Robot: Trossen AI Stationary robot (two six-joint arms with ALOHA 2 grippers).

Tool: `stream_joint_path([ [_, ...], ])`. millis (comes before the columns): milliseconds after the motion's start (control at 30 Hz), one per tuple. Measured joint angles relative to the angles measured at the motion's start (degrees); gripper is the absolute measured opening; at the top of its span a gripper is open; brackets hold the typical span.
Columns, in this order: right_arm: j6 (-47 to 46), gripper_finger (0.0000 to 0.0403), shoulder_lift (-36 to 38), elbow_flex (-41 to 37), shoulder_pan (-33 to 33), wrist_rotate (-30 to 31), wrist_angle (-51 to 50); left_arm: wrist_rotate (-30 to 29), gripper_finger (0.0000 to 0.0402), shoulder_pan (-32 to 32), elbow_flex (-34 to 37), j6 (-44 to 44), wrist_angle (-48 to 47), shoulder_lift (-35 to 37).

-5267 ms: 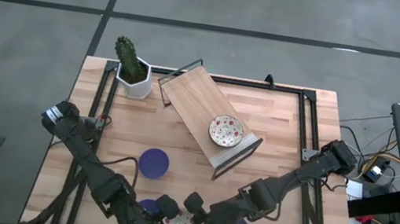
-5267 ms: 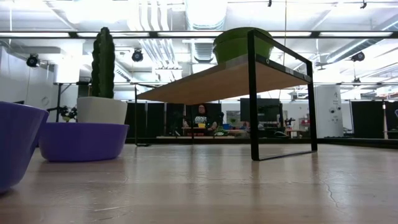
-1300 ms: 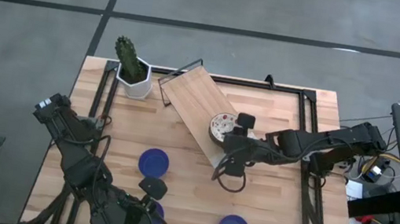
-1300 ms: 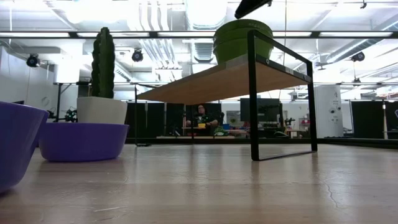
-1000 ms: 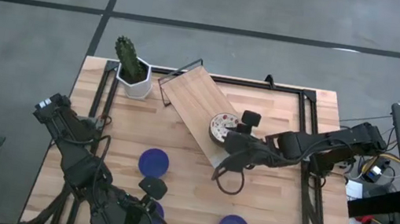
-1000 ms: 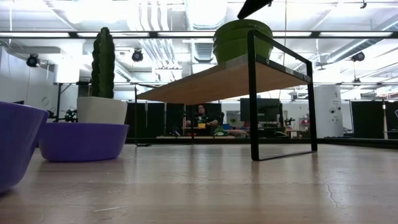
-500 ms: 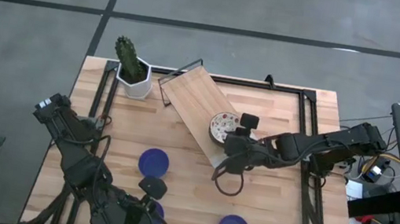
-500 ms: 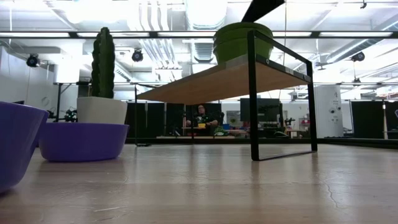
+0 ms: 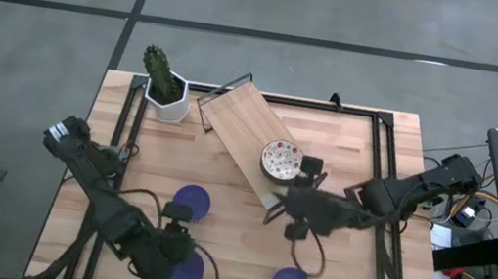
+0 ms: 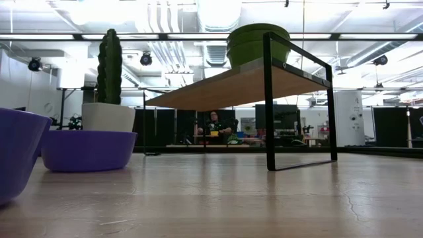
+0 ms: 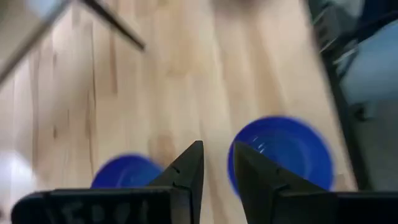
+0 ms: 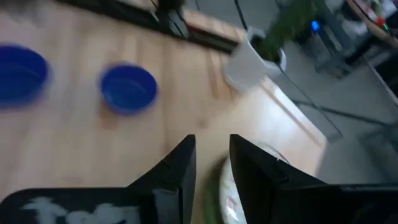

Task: Pick & Place Mini bowls
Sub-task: Put the top blue bowl on the shelf

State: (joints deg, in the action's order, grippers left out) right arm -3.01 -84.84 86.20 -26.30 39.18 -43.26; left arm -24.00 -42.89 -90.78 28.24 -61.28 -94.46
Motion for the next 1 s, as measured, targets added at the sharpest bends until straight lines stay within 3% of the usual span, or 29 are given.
stream_joint_path([
  [433,0.61,0.0078,0.02,4.56,-15.16,1.85,6.74,-2.92,0.0087,6.62,19.21,7.03,0.33,-0.02],
  [733,0.43,0.0068,0.02,4.56,-18.80,5.67,6.77,8.56,0.0087,11.71,25.03,6.09,4.27,-0.02],
  [1000,0.65,0.0072,0.02,4.56,-18.52,6.01,6.70,11.20,0.0087,11.28,25.14,4.82,6.41,0.43],
])
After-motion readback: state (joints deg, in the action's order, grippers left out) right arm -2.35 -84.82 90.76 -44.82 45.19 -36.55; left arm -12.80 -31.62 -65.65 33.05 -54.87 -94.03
